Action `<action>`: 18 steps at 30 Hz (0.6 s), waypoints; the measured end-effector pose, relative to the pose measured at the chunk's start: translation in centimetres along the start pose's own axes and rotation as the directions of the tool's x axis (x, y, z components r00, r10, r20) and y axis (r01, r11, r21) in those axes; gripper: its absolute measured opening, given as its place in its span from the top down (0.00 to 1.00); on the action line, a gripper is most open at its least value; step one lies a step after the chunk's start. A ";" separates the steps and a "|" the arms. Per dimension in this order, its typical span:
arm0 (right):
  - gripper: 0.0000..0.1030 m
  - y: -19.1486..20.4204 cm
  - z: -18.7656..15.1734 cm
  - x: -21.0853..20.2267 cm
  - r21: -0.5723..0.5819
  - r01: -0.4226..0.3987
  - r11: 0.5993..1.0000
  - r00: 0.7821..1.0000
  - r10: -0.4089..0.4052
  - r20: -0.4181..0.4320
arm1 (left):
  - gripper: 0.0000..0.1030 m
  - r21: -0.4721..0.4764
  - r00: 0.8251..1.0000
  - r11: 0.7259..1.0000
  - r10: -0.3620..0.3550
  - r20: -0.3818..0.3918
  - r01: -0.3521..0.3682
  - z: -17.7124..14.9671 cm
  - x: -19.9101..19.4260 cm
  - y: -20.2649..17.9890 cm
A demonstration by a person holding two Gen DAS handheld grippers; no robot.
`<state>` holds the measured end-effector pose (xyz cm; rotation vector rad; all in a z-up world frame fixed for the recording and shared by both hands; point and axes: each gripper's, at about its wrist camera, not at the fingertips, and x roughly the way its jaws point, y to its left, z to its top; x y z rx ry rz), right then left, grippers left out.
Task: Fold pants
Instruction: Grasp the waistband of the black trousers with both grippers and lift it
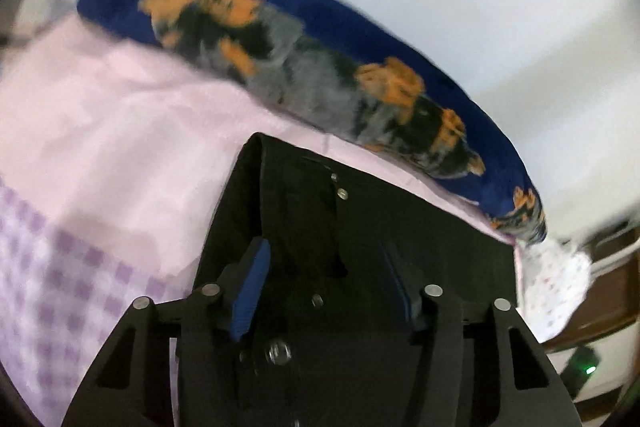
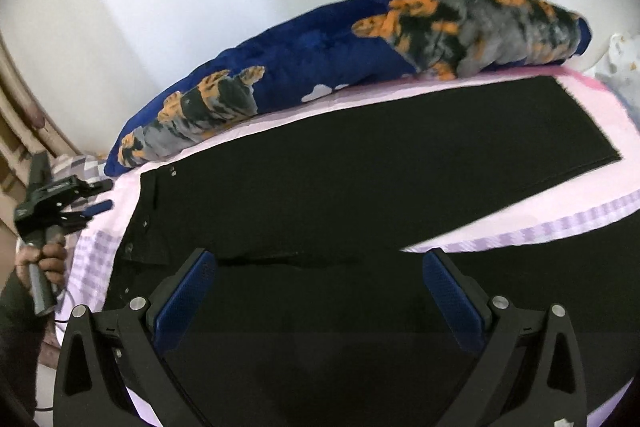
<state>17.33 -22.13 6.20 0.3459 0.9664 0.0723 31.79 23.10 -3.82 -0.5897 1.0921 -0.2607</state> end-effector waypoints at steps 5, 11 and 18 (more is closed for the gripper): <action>0.00 0.1 1.0 3.3 0.022 -0.001 1.000 0.999 0.002 -0.050 | 0.49 -0.088 0.996 0.995 -0.049 -0.070 0.042 2.3 3.2 2.6; 0.00 1.0 2.6 6.2 -0.008 -0.001 1.000 0.998 0.000 -0.066 | 0.54 -0.097 0.990 0.993 -0.081 -0.114 0.070 3.9 5.4 3.7; 0.00 2.4 4.5 8.8 -0.060 -0.031 0.998 0.997 0.026 -0.072 | 0.71 -0.048 0.984 0.993 -0.114 -0.140 0.108 6.1 6.8 2.5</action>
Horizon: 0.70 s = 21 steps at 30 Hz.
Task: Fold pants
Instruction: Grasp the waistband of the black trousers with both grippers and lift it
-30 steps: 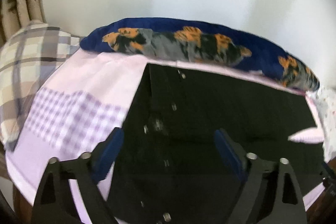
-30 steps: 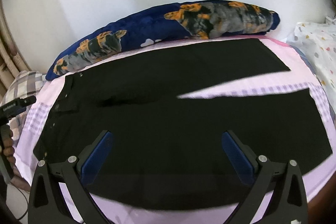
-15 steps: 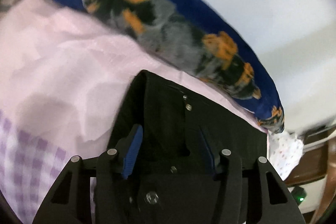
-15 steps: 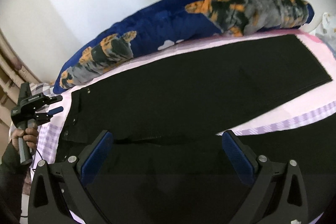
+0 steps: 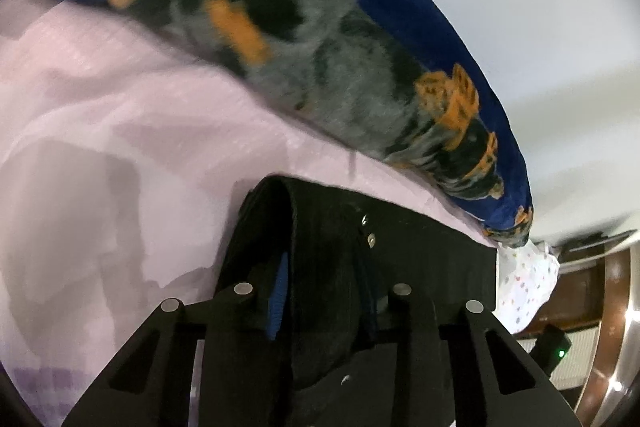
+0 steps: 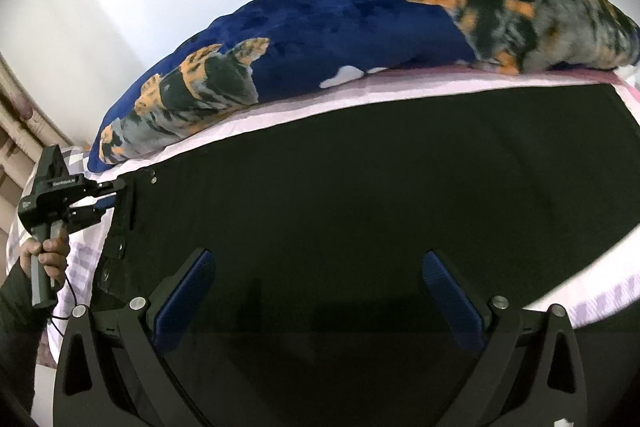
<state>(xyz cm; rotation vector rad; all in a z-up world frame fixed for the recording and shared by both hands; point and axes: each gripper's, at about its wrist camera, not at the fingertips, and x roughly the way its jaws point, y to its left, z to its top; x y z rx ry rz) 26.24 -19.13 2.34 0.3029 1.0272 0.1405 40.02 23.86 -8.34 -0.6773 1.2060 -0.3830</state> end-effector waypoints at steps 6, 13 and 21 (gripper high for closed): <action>0.00 0.7 2.9 2.4 -0.083 -0.116 0.990 0.992 0.111 -0.064 | 0.72 -0.004 0.999 0.999 -0.048 -0.021 0.048 1.8 2.0 -0.4; 0.00 1.7 7.0 5.4 -0.289 -0.165 0.943 0.982 0.130 -0.137 | 0.89 -0.021 0.998 0.999 -0.037 0.050 0.039 1.9 1.9 -0.8; 0.00 2.8 11.2 8.4 -0.513 -0.288 0.808 0.948 0.166 -0.270 | 0.92 0.188 0.954 0.970 -0.195 0.229 0.153 -1.5 -4.0 -6.5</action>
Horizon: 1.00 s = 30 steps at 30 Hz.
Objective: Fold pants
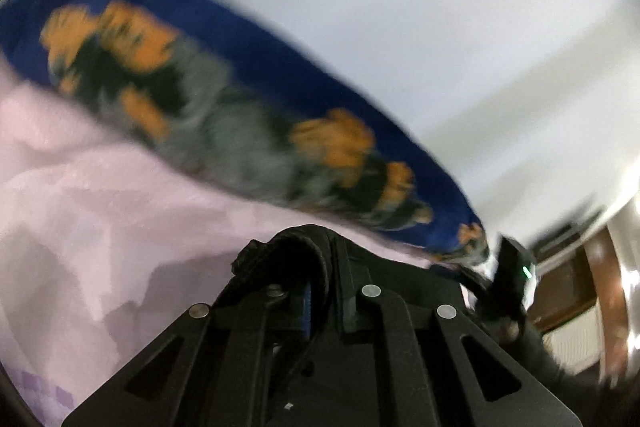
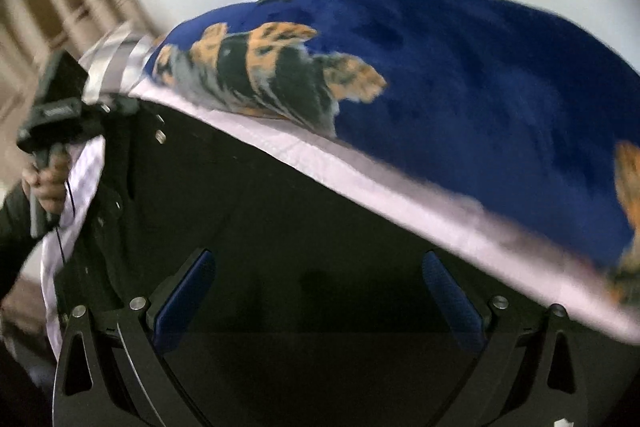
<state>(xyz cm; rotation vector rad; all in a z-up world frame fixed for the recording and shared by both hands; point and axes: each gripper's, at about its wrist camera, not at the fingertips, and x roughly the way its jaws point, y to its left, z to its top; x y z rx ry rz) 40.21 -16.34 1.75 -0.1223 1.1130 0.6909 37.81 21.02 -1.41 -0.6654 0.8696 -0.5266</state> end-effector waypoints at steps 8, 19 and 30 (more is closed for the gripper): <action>0.05 -3.2 3.0 2.3 -0.084 -0.229 0.970 0.963 0.213 -0.167 | 0.92 0.139 0.997 0.988 -0.069 0.040 0.062 -1.0 -3.7 -4.1; 0.48 -6.3 1.6 3.3 -0.138 -0.325 0.936 0.902 0.263 -0.343 | 0.92 0.134 0.993 0.989 -0.075 0.089 0.063 -1.6 -6.2 -4.8; 0.90 -6.4 -1.8 -1.9 -0.180 -0.038 0.983 0.979 0.000 -0.206 | 0.92 0.196 0.997 0.979 0.045 0.070 -0.058 -2.0 -5.5 -5.2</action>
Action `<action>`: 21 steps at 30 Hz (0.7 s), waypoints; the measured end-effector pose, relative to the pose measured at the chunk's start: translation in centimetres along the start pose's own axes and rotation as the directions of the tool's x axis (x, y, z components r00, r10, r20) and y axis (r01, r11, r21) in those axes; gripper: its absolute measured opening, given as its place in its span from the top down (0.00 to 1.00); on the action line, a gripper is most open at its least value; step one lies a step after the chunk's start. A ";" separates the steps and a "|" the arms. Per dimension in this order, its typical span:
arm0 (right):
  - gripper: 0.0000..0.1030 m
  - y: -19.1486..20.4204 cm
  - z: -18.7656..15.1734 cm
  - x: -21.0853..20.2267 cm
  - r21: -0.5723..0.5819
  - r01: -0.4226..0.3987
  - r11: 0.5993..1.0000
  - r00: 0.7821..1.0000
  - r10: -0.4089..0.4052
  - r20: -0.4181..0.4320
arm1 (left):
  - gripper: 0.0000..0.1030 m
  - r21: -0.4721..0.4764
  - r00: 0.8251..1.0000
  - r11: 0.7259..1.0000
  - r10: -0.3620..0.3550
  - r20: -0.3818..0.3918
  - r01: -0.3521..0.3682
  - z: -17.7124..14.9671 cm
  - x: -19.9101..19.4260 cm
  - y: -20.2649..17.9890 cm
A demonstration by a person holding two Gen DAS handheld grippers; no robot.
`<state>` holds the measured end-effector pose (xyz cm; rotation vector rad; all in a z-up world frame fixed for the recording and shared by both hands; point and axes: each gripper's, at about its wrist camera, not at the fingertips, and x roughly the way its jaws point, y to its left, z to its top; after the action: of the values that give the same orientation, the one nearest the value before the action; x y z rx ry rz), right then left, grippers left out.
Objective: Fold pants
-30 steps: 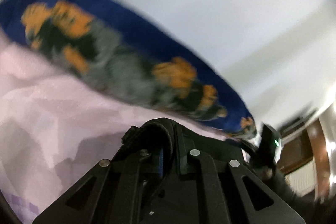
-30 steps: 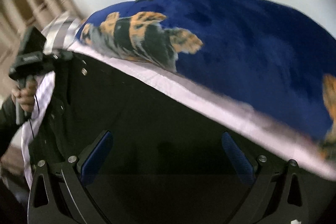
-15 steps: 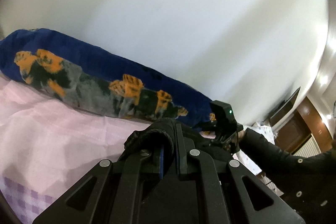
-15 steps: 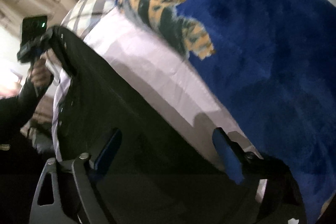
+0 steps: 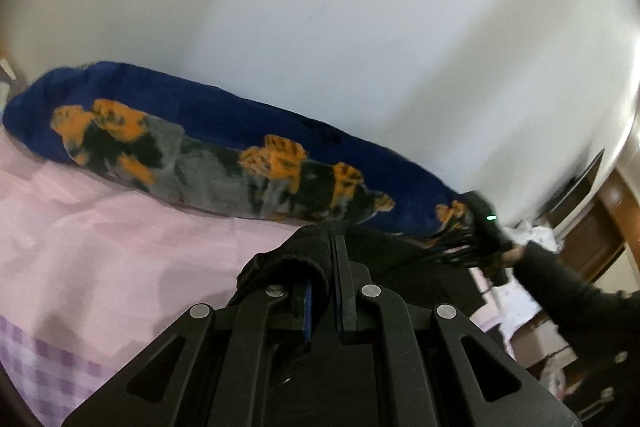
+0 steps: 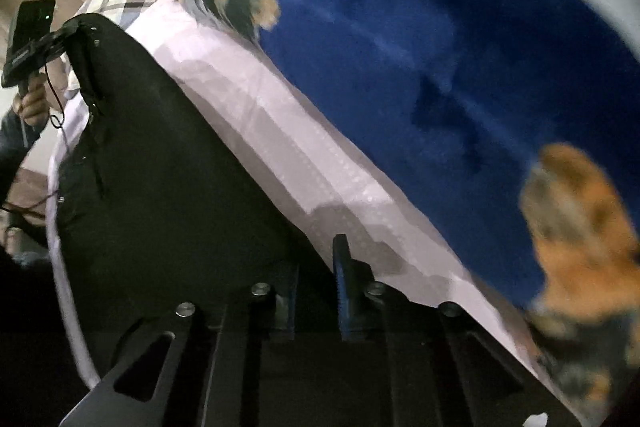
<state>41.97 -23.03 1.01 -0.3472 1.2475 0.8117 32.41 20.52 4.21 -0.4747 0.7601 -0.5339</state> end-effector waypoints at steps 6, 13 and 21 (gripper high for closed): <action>0.91 5.4 -4.0 -5.0 0.038 0.191 0.981 0.976 -0.194 0.099 | 0.92 0.108 0.999 0.994 0.023 -0.025 -0.020 -1.1 -2.5 -2.4; 0.92 12.2 -11.1 -7.8 0.110 0.257 0.960 0.953 -0.271 0.135 | 0.92 0.203 0.998 0.979 0.004 -0.068 0.010 -5.7 -7.3 -6.0; 0.93 16.8 -19.4 -4.0 0.224 0.210 0.952 0.969 -0.232 0.080 | 0.90 0.303 0.968 0.953 0.102 -0.229 -0.029 -15.1 -8.9 -7.1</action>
<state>16.14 -25.49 1.82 -0.2600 1.1603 0.4915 13.79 17.38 3.33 -0.1025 0.9086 -0.6393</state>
